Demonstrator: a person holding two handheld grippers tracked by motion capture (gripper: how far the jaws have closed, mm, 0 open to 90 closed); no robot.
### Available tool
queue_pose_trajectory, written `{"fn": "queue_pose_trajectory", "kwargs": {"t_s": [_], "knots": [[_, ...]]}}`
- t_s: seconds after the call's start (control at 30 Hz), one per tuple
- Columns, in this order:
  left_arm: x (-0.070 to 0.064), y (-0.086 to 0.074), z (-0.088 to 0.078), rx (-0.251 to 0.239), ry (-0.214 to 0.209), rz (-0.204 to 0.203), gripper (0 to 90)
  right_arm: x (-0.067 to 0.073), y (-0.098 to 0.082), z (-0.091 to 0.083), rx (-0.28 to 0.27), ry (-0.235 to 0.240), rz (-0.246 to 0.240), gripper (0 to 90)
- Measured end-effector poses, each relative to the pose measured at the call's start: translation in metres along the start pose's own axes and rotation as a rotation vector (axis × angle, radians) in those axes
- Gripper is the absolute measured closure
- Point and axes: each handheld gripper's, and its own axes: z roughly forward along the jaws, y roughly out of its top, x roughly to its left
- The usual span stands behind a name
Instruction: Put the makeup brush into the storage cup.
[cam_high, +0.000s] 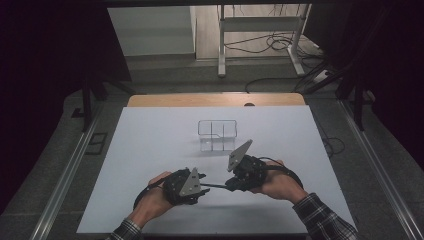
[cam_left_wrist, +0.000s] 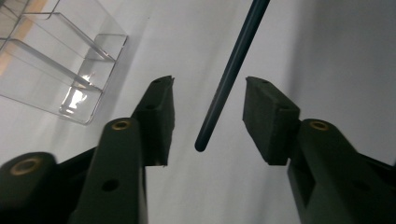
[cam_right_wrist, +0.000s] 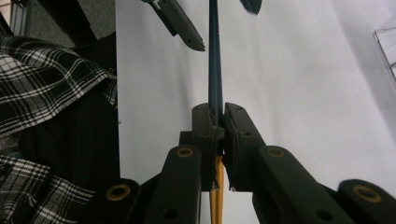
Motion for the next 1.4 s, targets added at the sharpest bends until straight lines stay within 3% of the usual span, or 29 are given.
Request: {"fn": "queue_pose_trajectory", "kwargs": {"t_s": [0.33,0.5,0.57,1.13,1.4], "knots": [[0.001,-0.001,0.0,0.027,-0.025,0.027,75.8,0.0,0.001,-0.001,0.003,0.003,-0.012,83.1],[-0.005,0.0,0.003,0.052,-0.076,0.097,84.0,-0.002,0.001,-0.001,0.014,0.009,-0.016,82.0],[-0.008,0.001,0.005,0.062,-0.075,0.106,86.1,-0.003,0.002,-0.002,0.01,-0.011,-0.013,80.6],[-0.005,-0.003,0.007,0.104,-0.06,0.042,86.2,-0.006,-0.002,-0.009,-0.018,-0.054,0.009,67.8],[-0.001,-0.007,0.009,0.132,-0.065,-0.029,86.1,-0.006,-0.003,-0.015,-0.026,-0.071,0.015,64.1]]}}
